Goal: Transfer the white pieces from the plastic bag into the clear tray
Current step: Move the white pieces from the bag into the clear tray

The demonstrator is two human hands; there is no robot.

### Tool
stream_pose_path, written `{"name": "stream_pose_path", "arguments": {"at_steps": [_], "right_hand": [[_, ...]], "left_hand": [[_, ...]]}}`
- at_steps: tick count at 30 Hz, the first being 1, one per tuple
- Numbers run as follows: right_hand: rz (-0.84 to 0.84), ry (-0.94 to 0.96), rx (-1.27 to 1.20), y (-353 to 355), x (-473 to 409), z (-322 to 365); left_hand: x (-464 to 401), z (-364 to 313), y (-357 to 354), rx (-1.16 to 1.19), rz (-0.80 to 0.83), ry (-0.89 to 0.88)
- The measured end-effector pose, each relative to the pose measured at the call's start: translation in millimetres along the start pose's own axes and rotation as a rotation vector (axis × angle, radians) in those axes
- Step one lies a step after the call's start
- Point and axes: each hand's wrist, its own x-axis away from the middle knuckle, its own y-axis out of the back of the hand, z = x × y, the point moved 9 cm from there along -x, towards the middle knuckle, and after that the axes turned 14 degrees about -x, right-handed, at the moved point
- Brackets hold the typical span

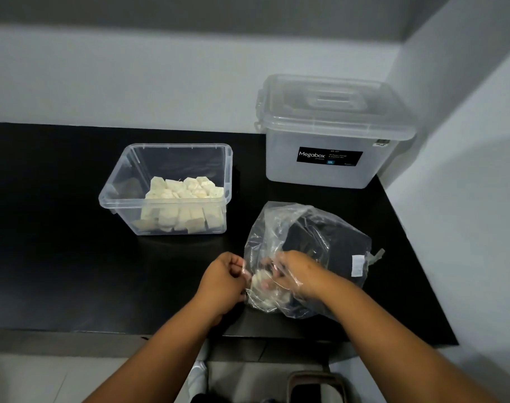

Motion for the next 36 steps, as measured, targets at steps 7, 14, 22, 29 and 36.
{"name": "stream_pose_path", "arguments": {"at_steps": [7,14,22,29,36], "right_hand": [[0.085,-0.050,0.011,-6,5,-3],[0.035,0.009,-0.083,2,10,0],[-0.157,-0.132,-0.417,37,30,-38],[-0.296,-0.171,-0.512,68,51,-60],[-0.336,-0.270,-0.024,77,56,-57]], "left_hand": [[3,-7,-2,0.041,-0.042,-0.046],[3,-10,1,0.021,-0.060,-0.055],[4,-5,9,-0.044,-0.079,-0.063],[5,-18,26,-0.419,-0.144,-0.112],[39,-101,32,-0.639,-0.397,-0.447]]}}
